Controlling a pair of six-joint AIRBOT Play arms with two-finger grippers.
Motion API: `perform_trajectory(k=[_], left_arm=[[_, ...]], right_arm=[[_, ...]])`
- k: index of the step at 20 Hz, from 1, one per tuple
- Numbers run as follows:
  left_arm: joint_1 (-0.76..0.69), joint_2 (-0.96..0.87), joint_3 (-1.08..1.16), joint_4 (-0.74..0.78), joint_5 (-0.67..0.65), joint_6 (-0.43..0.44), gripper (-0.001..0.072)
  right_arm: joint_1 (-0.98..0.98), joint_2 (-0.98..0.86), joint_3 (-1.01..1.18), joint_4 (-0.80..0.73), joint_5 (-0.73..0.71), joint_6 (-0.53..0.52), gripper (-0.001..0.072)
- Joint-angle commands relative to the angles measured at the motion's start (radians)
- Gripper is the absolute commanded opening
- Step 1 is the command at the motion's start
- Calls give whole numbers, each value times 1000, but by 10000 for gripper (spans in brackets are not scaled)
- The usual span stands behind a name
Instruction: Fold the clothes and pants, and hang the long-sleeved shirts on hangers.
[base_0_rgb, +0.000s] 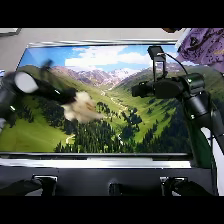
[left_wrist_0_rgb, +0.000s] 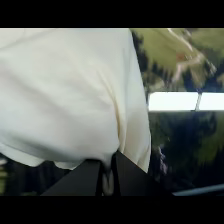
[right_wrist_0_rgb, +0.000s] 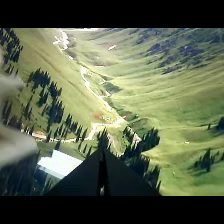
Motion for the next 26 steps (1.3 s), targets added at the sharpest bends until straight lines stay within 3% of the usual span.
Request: perform_trajectory(k=[1, 3, 4, 5, 6, 7, 13, 17, 18, 20, 21, 22, 23, 24, 26], left_arm=[[-285, 32, -170, -13, 133, -211, 14], [-357, 1, -235, -22, 230, -306, 45], [-361, -12, -248, -40, 250, -311, 168], [-347, -17, -245, -42, 248, -304, 369], [-314, -7, -241, -57, 243, -268, 482], [-267, 6, -232, -68, 225, -231, 508], [120, 66, -81, -71, 41, -15, 507], [286, 61, -66, -69, 37, 60, 506], [312, 57, -66, -69, 39, 70, 505], [359, 51, -66, -66, 39, 69, 505], [377, 50, -66, -66, 39, 69, 505], [389, 50, -66, -66, 39, 69, 505], [397, 50, -66, -66, 39, 69, 505], [401, 50, -66, -65, 39, 69, 505], [405, 50, -67, -62, 63, 69, 504]], right_arm=[[1, 0, 1, -1, 0, 0, 29], [1, -1, 1, -1, 0, 0, 29], [1, -1, 1, -1, 0, 0, 29], [1, 0, 1, -1, 0, 0, 29], [1, 0, 1, 0, 1, 1, 29], [1, -1, 1, 0, 13, 1, 29], [1, 0, 1, 3, 133, 1, 29], [-2, 8, 2, 33, 148, 70, 53], [-19, 1, 2, 18, 125, 113, 107], [-117, -40, -26, 45, 54, 201, 330], [-175, -66, -56, 132, 32, 208, 354], [-232, -97, -89, 274, 0, 153, 364], [-272, -133, -126, 461, -44, 24, 370], [-289, -171, -161, 615, -98, -111, 424], [-276, -242, -210, 743, -196, -291, 431]])
